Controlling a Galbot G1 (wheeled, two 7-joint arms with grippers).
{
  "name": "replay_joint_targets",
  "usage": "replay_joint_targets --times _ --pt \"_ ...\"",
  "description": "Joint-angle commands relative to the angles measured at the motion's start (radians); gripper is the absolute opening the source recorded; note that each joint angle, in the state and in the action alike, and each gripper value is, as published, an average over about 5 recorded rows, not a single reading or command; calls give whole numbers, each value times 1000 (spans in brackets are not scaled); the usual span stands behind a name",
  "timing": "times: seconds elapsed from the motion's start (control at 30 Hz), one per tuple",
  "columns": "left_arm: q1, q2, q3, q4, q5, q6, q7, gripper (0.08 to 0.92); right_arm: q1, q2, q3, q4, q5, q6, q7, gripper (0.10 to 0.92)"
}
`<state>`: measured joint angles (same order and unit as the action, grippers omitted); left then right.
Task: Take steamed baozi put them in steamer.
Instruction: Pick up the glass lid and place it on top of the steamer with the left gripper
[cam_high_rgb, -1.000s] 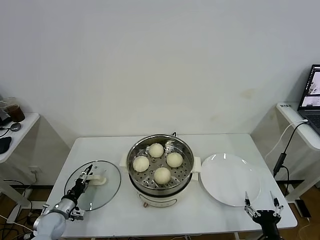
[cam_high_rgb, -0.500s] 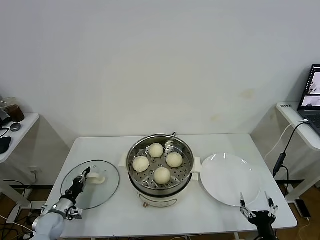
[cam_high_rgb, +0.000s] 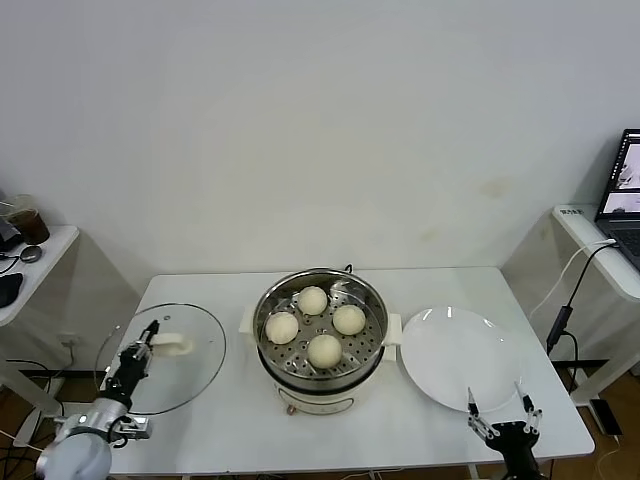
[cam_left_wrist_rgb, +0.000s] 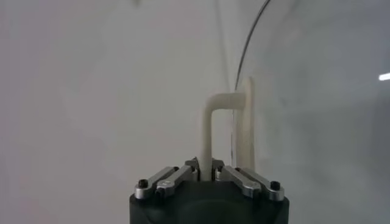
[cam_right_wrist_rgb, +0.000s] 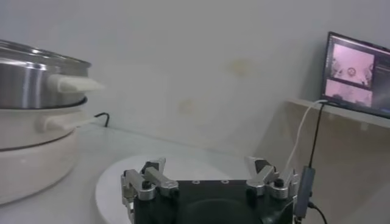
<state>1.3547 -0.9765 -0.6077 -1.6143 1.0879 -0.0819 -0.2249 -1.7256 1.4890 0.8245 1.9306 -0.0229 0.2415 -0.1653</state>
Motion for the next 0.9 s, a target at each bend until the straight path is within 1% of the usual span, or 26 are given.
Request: replay_joint_targets --times 0.03,0.13,0.2,0.3,0.37,0.5,0.63,0.77,0.9 --pt "112 156 -39 -488 -277 339 233 180 -4 -7 -31 3 -15 3 -3 823" --pt "59 187 14 -574 -338 450 288 180 -7 -7 -41 1 -30 5 -4 823" --pt "14 200 70 -603 -362 503 311 180 -3 -3 -46 -5 -46 8 -1 823" --pt "-84 208 211 -602 -368 555 314 180 13 8 -51 -23 -81 16 10 823" --pt "-157 199 326 -588 -357 589 309 180 26 17 -52 -38 -108 21 22 823" --pt "-280 133 501 -547 -273 649 334 180 48 31 -64 -66 -157 24 46 823" --pt "-371 46 618 -515 -163 708 403 180 66 41 -84 -100 -198 31 68 823" --pt "-423 -22 674 -490 -58 725 468 180 84 60 -96 -126 -233 35 80 823" --pt "-462 -80 719 -459 38 733 512 180 97 78 -106 -146 -252 40 86 823"
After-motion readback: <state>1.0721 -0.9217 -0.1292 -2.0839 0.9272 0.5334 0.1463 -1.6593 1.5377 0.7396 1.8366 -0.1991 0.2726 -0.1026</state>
